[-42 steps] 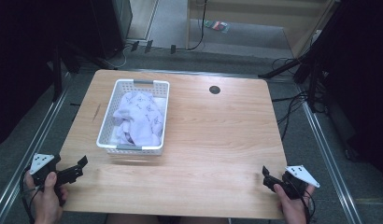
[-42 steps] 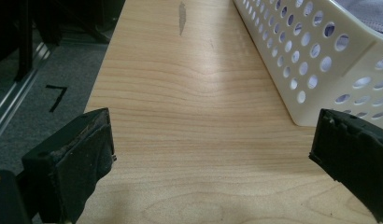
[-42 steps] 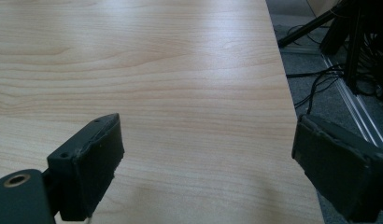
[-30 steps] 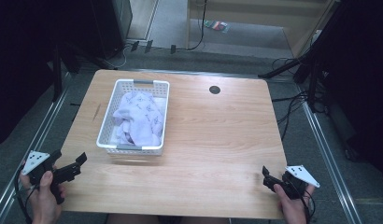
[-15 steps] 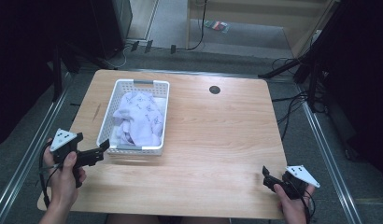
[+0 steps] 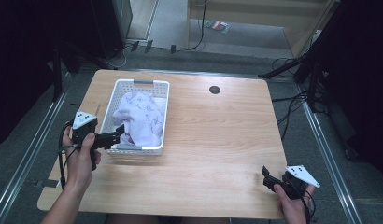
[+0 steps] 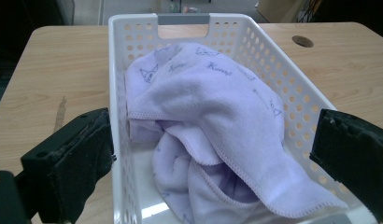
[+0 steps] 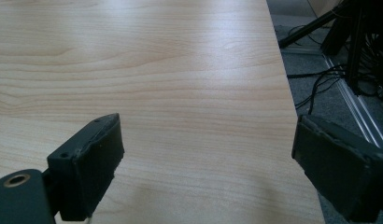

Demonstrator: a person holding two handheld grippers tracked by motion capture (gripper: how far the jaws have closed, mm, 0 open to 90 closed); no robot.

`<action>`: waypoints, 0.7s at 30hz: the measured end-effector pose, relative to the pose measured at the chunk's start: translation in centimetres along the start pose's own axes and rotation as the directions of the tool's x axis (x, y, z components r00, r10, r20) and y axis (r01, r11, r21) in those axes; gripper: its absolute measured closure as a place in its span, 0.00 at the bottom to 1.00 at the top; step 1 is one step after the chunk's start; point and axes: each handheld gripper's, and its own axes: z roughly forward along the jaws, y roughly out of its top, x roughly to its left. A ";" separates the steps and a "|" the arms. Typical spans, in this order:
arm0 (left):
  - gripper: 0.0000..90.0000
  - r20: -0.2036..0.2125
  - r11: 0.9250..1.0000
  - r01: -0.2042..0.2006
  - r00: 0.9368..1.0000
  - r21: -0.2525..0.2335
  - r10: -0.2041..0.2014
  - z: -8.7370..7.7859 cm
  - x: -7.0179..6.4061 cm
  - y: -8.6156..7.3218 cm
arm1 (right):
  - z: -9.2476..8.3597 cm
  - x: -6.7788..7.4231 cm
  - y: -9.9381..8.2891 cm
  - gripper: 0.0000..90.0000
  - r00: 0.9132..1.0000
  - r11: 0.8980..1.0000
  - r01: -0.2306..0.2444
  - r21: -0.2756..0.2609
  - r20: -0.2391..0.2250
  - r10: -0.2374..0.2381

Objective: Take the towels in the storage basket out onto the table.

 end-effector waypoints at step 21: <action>0.00 0.032 0.990 -0.040 0.999 0.135 0.036 5.8 -2.4 3.3 | 0.0 0.0 0.0 0.10 1.000 1.000 -0.001 0.000 -0.004 0.001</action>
